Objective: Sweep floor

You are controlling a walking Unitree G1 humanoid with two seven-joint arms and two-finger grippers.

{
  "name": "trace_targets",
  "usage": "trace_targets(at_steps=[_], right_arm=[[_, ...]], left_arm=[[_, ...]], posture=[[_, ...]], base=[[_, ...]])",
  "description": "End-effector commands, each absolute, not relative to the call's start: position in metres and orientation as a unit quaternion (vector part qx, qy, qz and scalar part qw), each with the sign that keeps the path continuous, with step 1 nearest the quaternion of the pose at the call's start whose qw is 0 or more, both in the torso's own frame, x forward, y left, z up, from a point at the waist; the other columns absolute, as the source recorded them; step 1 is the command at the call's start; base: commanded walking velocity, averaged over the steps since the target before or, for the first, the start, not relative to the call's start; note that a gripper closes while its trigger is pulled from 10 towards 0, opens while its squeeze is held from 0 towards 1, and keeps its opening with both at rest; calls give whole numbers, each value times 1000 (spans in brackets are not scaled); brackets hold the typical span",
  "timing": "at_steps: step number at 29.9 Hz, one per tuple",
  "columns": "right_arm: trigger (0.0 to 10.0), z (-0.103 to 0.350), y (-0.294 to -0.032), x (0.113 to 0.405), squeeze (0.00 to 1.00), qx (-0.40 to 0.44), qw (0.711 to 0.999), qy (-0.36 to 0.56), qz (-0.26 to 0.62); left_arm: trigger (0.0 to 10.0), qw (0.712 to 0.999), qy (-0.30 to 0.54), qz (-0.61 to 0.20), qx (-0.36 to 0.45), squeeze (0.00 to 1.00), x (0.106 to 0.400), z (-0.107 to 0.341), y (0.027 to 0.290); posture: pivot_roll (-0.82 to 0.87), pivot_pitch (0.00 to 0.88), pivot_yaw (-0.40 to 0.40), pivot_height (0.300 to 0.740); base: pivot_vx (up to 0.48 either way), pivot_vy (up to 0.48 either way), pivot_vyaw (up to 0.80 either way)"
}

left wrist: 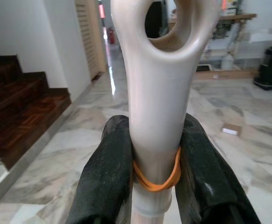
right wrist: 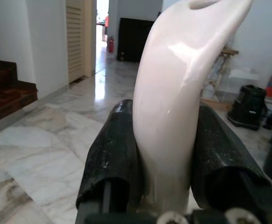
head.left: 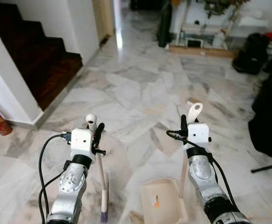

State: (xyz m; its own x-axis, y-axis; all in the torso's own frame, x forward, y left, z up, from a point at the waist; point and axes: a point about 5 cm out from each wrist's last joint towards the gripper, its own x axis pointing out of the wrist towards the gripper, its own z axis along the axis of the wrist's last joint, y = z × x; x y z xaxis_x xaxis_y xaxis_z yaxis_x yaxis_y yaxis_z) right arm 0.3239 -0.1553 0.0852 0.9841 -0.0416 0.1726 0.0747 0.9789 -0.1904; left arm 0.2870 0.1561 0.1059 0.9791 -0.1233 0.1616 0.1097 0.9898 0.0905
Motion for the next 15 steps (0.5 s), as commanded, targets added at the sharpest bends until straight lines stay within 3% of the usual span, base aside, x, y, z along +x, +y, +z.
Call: trace_targets(at_steps=[1, 15], right_arm=[[10000, 98, -156, 328, 0, -93, 989, -114, -31], [10000, 99, -158, 327, 0, -89, 989, -118, -32]], left_arm=[[10000, 992, -103, -56, 45, 0, 290, 113, 157], [10000, 991, -109, -59, 52, 0, 291, 115, 156]], posture=[[92, 0, 12, 740], [90, 0, 15, 740]], base=[[382, 0, 0], [386, 0, 0]])
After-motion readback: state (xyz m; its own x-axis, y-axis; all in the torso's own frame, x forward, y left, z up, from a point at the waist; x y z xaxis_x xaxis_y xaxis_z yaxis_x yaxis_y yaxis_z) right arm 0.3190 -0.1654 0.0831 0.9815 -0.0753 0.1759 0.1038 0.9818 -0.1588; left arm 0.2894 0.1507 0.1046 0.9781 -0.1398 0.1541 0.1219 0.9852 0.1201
